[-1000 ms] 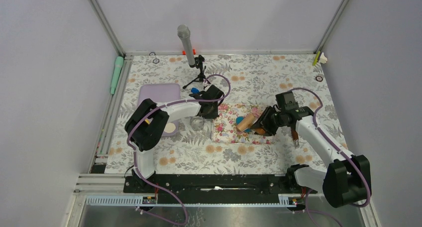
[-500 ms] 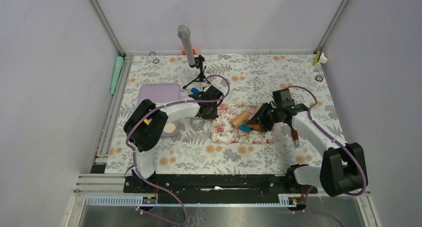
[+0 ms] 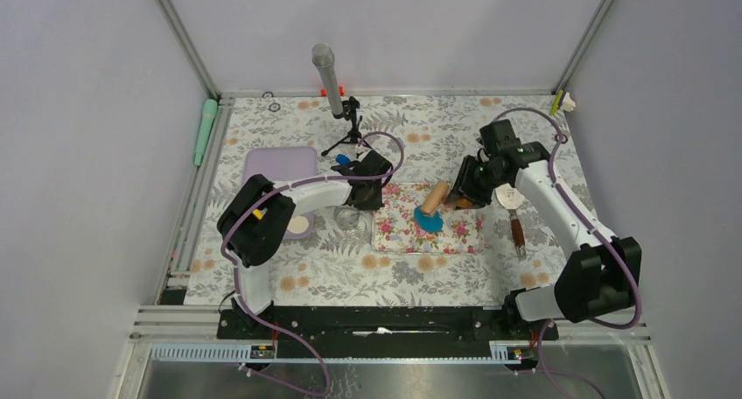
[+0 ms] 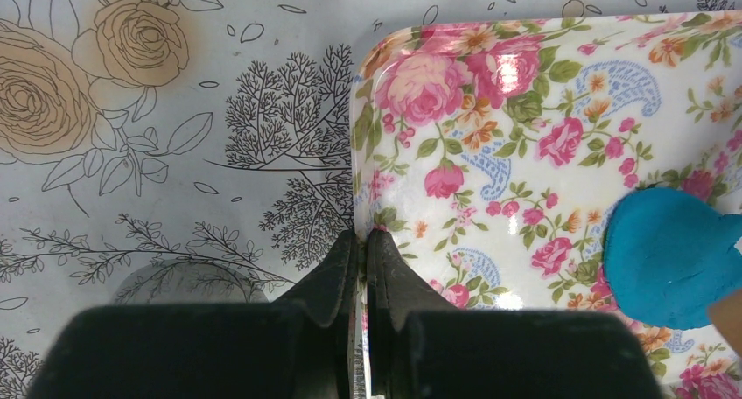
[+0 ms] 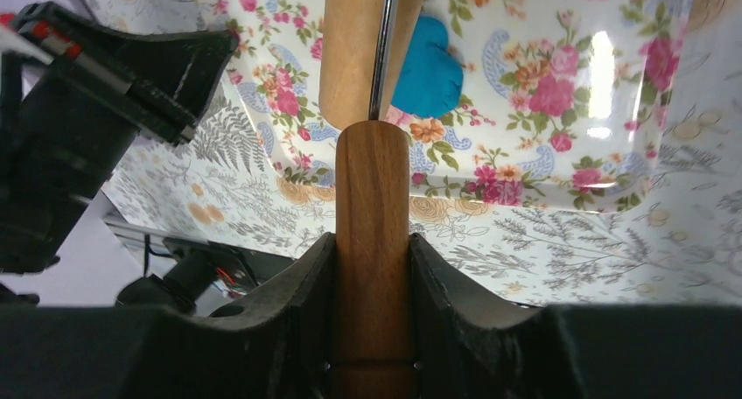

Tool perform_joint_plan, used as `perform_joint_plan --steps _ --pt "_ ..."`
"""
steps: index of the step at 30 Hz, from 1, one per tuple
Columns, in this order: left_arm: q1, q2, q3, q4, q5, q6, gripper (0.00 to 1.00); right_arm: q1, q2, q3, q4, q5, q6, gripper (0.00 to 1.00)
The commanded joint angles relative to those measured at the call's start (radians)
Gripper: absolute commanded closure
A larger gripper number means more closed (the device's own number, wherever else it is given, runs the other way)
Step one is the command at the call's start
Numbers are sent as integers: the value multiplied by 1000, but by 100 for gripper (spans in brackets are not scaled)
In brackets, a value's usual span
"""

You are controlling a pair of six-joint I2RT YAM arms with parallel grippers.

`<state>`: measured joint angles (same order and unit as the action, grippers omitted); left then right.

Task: Roll out the dumpling wrappers from the dough
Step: Flatten out the dough on the work surface.

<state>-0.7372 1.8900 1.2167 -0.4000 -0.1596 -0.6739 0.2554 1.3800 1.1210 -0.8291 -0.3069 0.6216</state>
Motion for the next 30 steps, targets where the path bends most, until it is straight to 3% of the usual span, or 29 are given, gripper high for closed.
perform_joint_plan --steps 1,12,23,30 --pt "-2 -5 -21 -88 20 24 100 -1 38 137 -159 -47 -199 100" --pt "0 5 -10 -94 31 35 100 18 104 289 -354 47 -350 100" --pt "-1 -3 -15 -98 31 38 100 53 318 612 -498 210 -376 100" --pt "-1 -8 -7 -104 24 39 100 139 365 608 -502 190 -391 100"
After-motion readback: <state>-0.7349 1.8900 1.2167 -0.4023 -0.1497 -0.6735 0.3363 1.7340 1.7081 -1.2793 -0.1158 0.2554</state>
